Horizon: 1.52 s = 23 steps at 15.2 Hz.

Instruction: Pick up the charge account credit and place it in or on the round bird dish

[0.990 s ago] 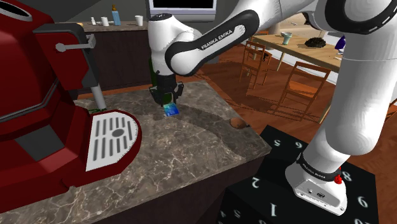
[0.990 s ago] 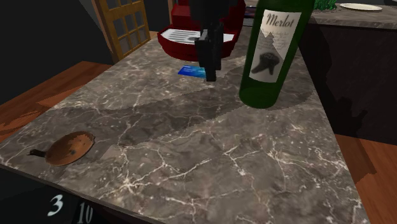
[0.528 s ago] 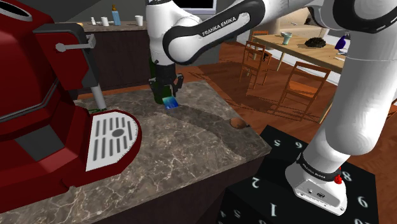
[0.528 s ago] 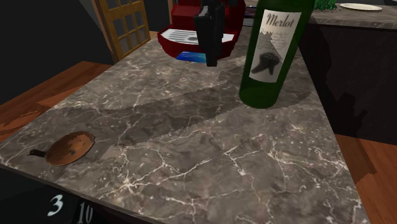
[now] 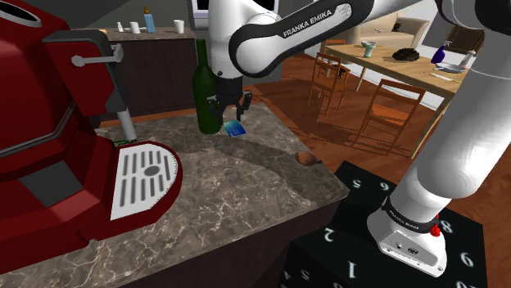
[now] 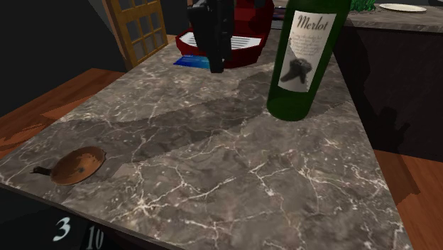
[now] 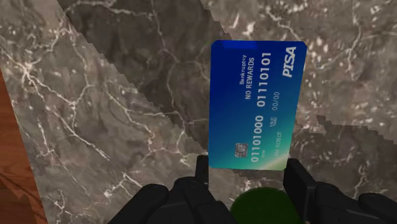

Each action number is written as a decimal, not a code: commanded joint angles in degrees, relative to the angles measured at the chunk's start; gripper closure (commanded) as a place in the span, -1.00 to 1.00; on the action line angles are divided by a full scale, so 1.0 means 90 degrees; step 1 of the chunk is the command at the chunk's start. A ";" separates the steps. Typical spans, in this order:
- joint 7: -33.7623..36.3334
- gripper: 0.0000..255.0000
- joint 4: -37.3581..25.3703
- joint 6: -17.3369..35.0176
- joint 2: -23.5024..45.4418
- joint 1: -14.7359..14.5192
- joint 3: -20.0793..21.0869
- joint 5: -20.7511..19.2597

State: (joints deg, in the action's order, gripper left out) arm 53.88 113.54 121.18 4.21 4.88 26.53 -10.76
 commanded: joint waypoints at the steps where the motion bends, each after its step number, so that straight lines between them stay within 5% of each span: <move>1: -0.0270 1.00 0.0668 0.0165 -0.0604 0.0117 -0.0040 0.0314; 10: -0.1454 1.00 0.2978 0.0300 -0.3022 0.0033 -0.0642 0.1360; 18: -0.2288 1.00 0.4607 -0.0259 -0.5235 -0.0210 -0.1399 0.1621; 23: -0.2244 1.00 0.4949 0.0236 -0.5079 -0.0221 -0.1331 0.1650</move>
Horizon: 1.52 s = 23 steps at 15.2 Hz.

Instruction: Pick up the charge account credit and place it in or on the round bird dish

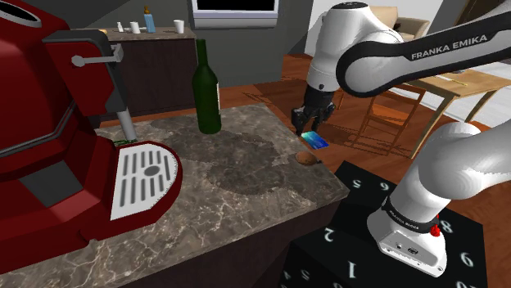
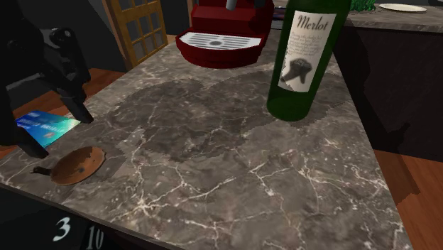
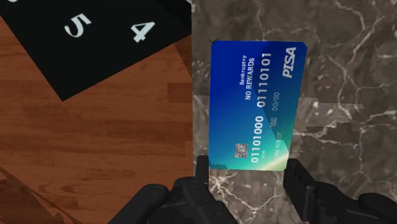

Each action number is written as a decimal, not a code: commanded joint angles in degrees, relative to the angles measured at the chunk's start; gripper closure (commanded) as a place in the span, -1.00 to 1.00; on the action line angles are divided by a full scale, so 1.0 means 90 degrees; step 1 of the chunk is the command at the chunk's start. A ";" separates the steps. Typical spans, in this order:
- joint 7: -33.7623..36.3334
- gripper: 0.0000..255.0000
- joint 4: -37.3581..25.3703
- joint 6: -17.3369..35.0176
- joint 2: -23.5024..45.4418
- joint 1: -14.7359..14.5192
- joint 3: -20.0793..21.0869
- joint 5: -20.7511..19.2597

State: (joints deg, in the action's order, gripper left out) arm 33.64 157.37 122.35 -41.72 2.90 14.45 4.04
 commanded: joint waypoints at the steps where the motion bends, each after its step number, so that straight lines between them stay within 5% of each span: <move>1: 0.0014 1.00 0.0144 0.0209 0.0063 -0.0003 0.0026 0.0011; 10: 0.0123 1.00 0.0699 0.1269 0.0573 0.0020 0.0192 0.0044; 18: 0.0123 1.00 0.0697 0.1267 0.0573 0.0020 0.0192 0.0043; 19: 0.0123 -1.00 0.0697 0.1267 0.0573 0.0020 0.0192 0.0043; 23: 0.0123 -1.00 0.0697 0.1267 0.0573 0.0020 0.0192 0.0043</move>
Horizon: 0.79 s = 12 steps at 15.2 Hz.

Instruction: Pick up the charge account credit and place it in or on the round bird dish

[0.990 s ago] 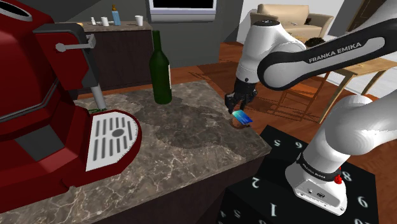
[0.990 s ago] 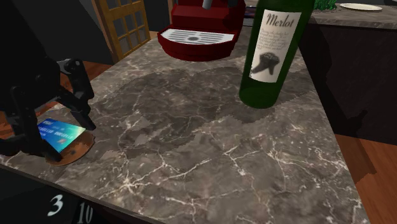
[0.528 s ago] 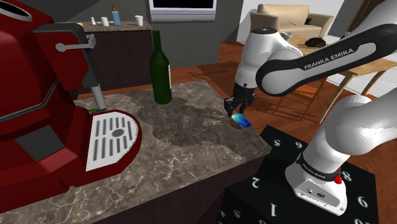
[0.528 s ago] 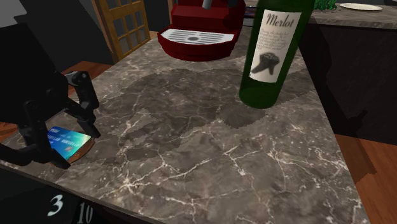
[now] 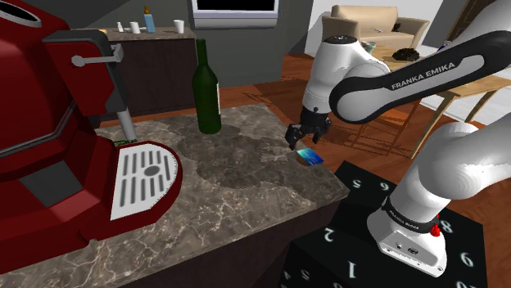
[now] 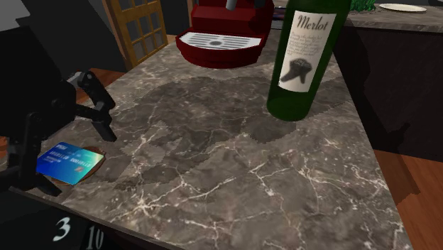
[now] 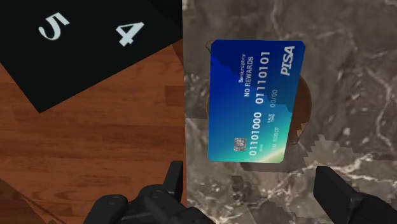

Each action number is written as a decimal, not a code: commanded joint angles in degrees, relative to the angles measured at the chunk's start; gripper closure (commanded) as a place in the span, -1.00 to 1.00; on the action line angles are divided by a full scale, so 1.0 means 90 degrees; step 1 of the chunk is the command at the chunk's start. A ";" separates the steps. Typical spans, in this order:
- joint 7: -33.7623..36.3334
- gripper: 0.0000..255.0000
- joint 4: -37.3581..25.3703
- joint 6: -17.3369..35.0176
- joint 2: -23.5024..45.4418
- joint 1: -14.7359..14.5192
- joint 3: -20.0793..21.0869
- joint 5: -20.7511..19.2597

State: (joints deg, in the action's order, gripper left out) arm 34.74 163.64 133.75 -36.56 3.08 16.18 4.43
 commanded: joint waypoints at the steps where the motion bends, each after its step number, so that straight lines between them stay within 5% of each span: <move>1: 0.0000 -1.00 0.0000 0.0000 0.0000 0.0000 0.0000 0.0000; 5: -0.0044 -1.00 -0.0466 -0.1091 -0.0626 -0.0095 -0.0120 0.0019; 12: -0.0044 -1.00 -0.0466 -0.1091 -0.0626 -0.0095 -0.0120 0.0018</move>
State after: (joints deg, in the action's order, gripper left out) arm 34.36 159.45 123.95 -42.19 2.23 15.10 4.59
